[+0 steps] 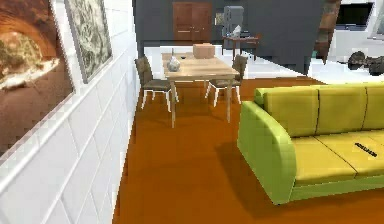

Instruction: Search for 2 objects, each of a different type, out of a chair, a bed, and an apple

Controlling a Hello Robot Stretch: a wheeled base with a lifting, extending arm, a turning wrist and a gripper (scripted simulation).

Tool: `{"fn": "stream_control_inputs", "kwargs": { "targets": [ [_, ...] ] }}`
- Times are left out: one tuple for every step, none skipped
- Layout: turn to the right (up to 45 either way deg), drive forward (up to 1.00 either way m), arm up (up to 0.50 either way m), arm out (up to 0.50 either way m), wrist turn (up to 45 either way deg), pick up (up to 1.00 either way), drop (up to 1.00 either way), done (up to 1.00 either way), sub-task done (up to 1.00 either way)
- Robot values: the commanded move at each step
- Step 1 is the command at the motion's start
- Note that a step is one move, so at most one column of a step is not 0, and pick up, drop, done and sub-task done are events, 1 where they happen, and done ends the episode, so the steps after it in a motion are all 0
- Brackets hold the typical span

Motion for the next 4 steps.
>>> {"fn": "stream_control_inputs", "kwargs": {
  "targets": [
    [-9.0,0.00,0.00,0.00,0.0,0.00,0.00,0.00,0.00],
    [-3.0,0.00,0.00,0.00,0.0,0.00,0.00,0.00,0.00],
    [0.0,1.00,0.00,0.00,0.0,0.00,0.00,0.00,0.00],
    [0.0,1.00,0.00,0.00,0.0,0.00,0.00,0.00,0.00]
  ]
}}
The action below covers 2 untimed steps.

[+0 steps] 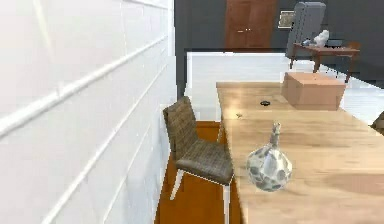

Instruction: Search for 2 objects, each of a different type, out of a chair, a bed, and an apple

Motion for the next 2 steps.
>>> {"fn": "stream_control_inputs", "kwargs": {
  "targets": [
    [0.0,0.20,0.00,0.00,0.0,0.00,0.00,0.00,0.00],
    [0.0,0.00,0.00,0.00,0.0,0.00,0.00,1.00,0.00]
  ]
}}
